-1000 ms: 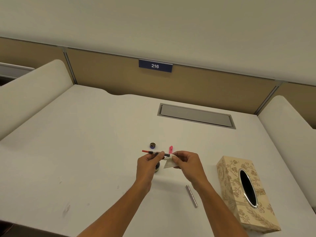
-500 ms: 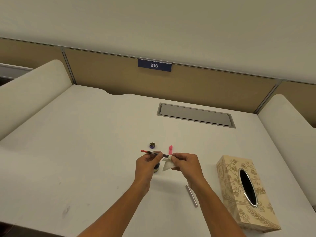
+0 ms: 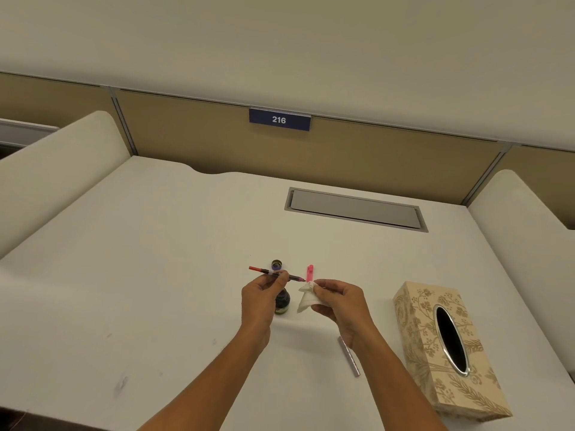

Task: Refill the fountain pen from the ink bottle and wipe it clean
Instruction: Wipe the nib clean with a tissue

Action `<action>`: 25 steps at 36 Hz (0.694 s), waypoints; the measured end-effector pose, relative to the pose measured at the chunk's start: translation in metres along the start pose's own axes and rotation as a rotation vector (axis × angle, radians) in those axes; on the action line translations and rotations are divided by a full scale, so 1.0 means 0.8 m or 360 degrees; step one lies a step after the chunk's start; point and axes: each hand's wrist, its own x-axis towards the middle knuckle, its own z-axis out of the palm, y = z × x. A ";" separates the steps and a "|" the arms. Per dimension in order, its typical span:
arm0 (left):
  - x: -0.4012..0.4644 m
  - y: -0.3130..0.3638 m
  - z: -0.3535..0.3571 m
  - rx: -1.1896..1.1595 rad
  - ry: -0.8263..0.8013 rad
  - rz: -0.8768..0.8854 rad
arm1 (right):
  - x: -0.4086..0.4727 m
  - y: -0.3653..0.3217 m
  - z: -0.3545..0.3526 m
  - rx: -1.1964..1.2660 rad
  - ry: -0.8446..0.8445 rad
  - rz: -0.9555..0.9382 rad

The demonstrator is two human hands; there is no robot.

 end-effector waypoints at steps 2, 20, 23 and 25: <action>0.001 0.001 -0.001 -0.0009 -0.0005 -0.0003 | -0.001 -0.001 -0.002 0.0067 0.0013 0.0029; -0.002 -0.001 0.006 -0.0003 -0.0007 -0.0052 | 0.005 -0.007 -0.005 0.0153 -0.0005 0.0153; -0.004 -0.001 0.007 0.0013 -0.0029 -0.0063 | 0.003 -0.008 -0.004 0.0249 -0.0034 0.0134; -0.006 -0.002 0.008 0.0026 -0.0048 -0.0067 | 0.003 -0.008 -0.002 0.0306 -0.0055 0.0142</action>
